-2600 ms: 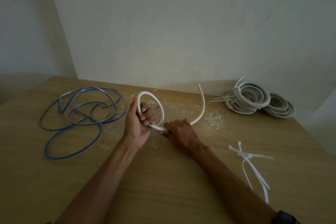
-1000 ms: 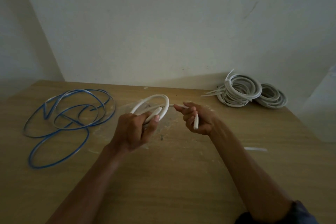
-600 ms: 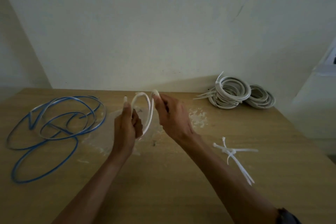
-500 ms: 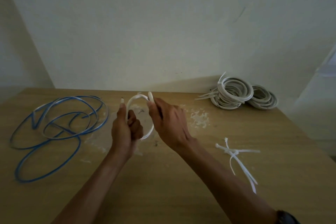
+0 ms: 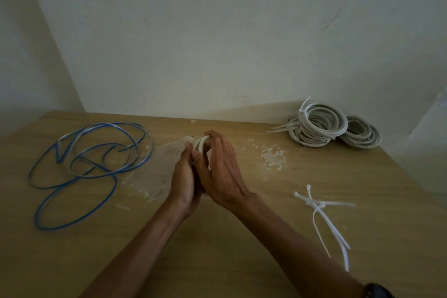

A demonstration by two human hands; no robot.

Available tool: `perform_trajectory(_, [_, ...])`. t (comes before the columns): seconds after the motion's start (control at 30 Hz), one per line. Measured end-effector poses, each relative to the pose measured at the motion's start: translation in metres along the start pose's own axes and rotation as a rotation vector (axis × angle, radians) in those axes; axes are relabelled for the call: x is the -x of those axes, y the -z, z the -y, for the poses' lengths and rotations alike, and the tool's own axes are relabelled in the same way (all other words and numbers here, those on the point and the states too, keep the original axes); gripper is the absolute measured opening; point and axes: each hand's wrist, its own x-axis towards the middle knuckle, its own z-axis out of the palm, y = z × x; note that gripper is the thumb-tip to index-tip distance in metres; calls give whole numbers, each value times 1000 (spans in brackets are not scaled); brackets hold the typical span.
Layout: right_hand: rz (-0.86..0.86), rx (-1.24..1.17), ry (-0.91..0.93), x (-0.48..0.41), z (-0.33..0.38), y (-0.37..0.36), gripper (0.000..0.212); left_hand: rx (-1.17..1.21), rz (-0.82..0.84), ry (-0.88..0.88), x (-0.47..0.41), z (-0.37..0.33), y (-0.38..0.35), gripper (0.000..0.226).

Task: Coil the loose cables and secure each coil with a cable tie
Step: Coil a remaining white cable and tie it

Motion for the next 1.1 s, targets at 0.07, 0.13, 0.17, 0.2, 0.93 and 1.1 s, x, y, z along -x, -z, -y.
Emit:
perform_trajectory(0.07, [-51,6,21,-1,-1,-1,47,-15,-19,-8,0,2,0,50])
perform_trajectory(0.13, [-91,6,32,-1,-3,-3,41,-40,-13,-11,0,3,0,49])
perform_trajectory(0.17, [-113,-3,40,0,-4,-5,38,-55,-6,-8,0,3,0,49])
perform_trajectory(0.2, [-131,-20,45,0,-4,-6,36,-67,3,-3,0,4,1,49])
perform_trajectory(0.93, [-11,-184,163,-19,-27,20,42,-336,199,222,-14,-20,24,60])
perform_trajectory(1.1, [-109,-22,207,-12,-33,0,46,-497,155,196,-16,-19,30,60])
